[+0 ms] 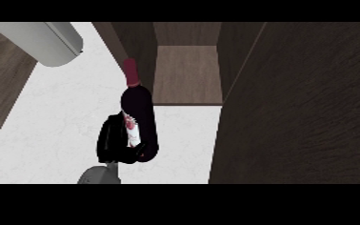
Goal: Pick up the wine, place it into the cabinet and close the cabinet
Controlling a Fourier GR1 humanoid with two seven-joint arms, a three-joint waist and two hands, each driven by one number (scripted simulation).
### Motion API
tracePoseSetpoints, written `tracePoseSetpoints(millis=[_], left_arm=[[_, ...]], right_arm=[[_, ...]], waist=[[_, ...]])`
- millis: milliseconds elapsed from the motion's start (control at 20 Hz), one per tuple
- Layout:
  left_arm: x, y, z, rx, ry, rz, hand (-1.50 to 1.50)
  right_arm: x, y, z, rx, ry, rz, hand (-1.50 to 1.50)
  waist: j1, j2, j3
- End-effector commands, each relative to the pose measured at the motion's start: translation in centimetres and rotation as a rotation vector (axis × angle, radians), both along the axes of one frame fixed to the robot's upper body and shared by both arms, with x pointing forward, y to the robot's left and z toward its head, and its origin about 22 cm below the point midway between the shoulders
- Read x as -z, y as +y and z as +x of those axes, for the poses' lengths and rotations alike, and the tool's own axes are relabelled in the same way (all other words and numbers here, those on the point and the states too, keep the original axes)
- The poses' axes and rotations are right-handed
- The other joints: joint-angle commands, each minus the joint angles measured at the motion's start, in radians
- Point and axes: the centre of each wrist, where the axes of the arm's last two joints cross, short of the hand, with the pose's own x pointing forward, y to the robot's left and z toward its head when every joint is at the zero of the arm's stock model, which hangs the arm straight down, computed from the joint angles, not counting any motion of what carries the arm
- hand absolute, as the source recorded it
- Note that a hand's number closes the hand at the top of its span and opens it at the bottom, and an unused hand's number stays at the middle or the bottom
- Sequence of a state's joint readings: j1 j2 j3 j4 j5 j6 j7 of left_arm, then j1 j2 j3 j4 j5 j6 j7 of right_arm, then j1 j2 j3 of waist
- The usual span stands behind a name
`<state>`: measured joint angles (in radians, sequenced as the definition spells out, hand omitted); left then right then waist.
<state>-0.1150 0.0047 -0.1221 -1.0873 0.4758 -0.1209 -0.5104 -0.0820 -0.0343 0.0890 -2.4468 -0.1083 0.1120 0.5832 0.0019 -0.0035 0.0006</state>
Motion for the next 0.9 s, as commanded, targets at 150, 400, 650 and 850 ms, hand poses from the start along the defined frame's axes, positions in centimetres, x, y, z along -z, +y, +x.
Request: tracePoseSetpoints(millis=[150,400,650,850], left_arm=[[-2.2,-4.9,-3.1,0.001,0.022,-0.032,1.50],[-2.8,-5.0,0.8,-0.028,0.078,-0.037,1.50],[-2.7,-7.8,-1.0,-0.058,0.108,-0.037,1.50],[-1.4,-8.3,0.7,-0.084,0.114,-0.003,1.50]], right_arm=[[-0.6,0.4,-0.2,-0.026,-0.011,0.032,-1.50],[-1.2,-1.2,-0.7,-0.030,-0.021,0.019,-1.50],[-1.3,-0.4,-0.3,-0.034,0.008,0.025,-1.50],[-0.3,-0.3,-1.4,-0.015,0.017,0.024,-1.50]], waist=[[-0.001,0.002,-0.001],[-0.008,0.004,-0.001],[-0.006,0.003,-0.001],[-0.012,0.004,-0.001]])
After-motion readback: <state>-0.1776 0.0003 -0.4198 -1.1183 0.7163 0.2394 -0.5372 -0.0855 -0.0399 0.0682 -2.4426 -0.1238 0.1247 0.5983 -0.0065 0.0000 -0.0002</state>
